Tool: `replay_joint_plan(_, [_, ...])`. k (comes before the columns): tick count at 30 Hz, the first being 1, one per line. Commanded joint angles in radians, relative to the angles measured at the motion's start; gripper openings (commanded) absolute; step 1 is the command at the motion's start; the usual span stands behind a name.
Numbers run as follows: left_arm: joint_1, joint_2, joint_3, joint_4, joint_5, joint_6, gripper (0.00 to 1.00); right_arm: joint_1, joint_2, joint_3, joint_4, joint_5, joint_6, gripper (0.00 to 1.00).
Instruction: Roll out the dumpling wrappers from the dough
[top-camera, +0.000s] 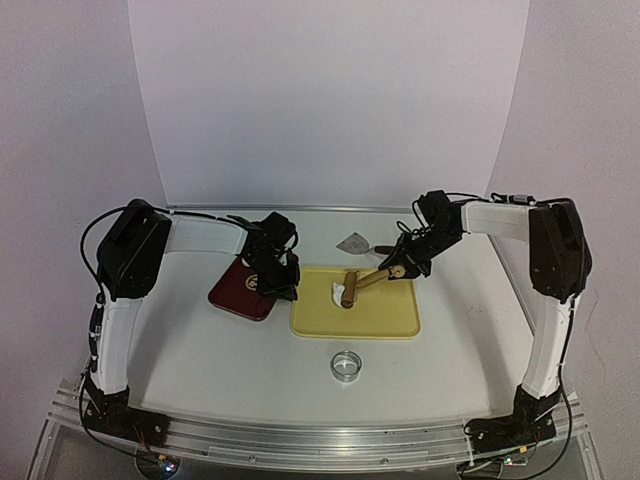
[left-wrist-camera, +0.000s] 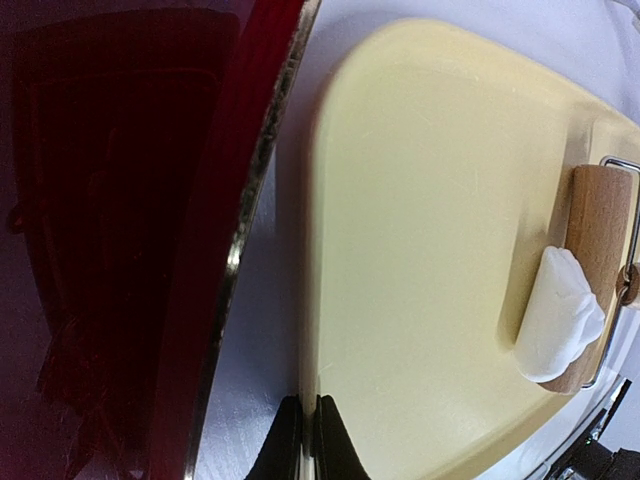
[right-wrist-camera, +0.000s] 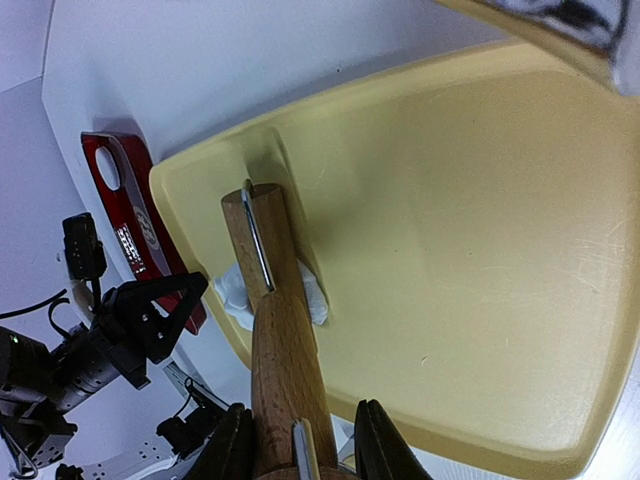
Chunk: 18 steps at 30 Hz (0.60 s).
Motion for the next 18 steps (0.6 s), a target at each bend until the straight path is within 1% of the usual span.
replay_joint_plan(1, [0.026, 0.01, 0.008, 0.012, -0.044, 0.012, 0.0, -0.013, 0.15, -0.092, -0.299, 0.652, -0.058, 0.0])
replay_joint_plan(18, [0.028, 0.024, 0.024, 0.014, -0.037, 0.022, 0.0, -0.013, 0.155, -0.074, -0.314, 0.677, -0.062, 0.0])
